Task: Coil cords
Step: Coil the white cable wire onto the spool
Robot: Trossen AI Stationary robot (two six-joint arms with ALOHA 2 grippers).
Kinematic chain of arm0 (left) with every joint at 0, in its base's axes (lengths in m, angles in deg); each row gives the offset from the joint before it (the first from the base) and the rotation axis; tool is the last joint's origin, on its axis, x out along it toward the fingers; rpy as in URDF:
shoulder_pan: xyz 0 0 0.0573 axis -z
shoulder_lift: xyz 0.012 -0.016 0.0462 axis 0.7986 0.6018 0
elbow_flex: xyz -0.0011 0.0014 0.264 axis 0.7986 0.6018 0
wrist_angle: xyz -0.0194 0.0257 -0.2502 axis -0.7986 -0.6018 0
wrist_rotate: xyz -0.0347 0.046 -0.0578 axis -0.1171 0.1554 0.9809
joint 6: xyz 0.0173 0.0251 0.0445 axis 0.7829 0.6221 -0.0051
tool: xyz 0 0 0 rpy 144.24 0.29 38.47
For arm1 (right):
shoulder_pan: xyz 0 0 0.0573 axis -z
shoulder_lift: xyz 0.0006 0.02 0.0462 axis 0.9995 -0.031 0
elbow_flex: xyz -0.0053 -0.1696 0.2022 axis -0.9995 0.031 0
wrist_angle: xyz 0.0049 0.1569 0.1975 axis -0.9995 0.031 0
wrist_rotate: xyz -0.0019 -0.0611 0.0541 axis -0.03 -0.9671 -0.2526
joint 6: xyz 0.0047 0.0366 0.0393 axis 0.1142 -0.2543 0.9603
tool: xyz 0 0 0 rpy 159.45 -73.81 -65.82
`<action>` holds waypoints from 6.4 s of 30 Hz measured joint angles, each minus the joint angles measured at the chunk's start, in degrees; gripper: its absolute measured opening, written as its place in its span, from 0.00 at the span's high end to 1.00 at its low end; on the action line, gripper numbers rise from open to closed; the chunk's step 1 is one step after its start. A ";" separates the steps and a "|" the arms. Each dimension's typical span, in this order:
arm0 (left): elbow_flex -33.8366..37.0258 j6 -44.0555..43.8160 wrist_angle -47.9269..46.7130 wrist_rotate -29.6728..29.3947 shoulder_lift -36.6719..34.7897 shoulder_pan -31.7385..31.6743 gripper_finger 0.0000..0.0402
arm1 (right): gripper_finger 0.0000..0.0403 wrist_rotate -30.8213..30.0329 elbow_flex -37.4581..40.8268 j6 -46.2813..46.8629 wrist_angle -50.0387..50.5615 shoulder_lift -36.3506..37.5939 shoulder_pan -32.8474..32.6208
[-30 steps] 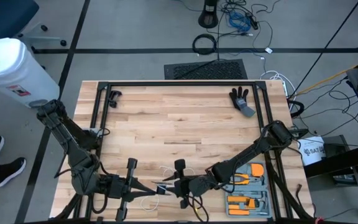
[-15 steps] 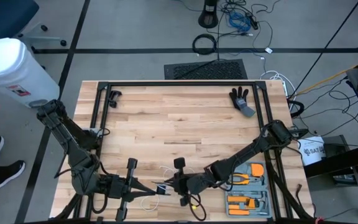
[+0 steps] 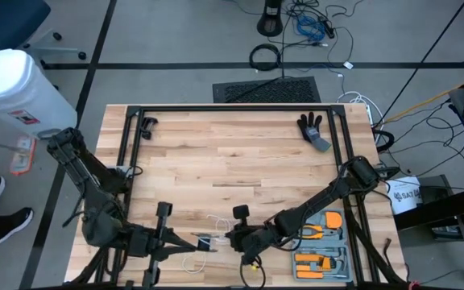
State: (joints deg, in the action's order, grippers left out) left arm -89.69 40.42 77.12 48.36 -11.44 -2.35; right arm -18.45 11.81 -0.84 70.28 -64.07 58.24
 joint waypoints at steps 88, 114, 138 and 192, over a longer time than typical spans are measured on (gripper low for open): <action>-16.51 -11.10 -25.83 -12.44 9.84 4.48 1.00 | 0.59 -2.77 0.02 -2.68 -24.24 -0.60 -1.67; -16.51 -11.08 -24.61 -12.48 9.84 4.60 1.00 | 0.98 -0.06 0.02 -1.97 -25.08 -1.86 -0.01; -16.51 -17.17 -38.56 -9.21 9.81 7.40 1.00 | 1.00 6.41 0.02 -2.88 -4.77 10.80 -6.34; -13.30 -21.53 -42.36 5.88 10.06 -3.28 1.00 | 0.96 -4.89 -4.39 -1.98 1.05 12.24 -11.43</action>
State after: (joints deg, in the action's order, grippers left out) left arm -102.99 18.89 34.76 54.25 -1.38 -5.63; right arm -23.34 7.42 -2.83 71.33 -51.83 46.81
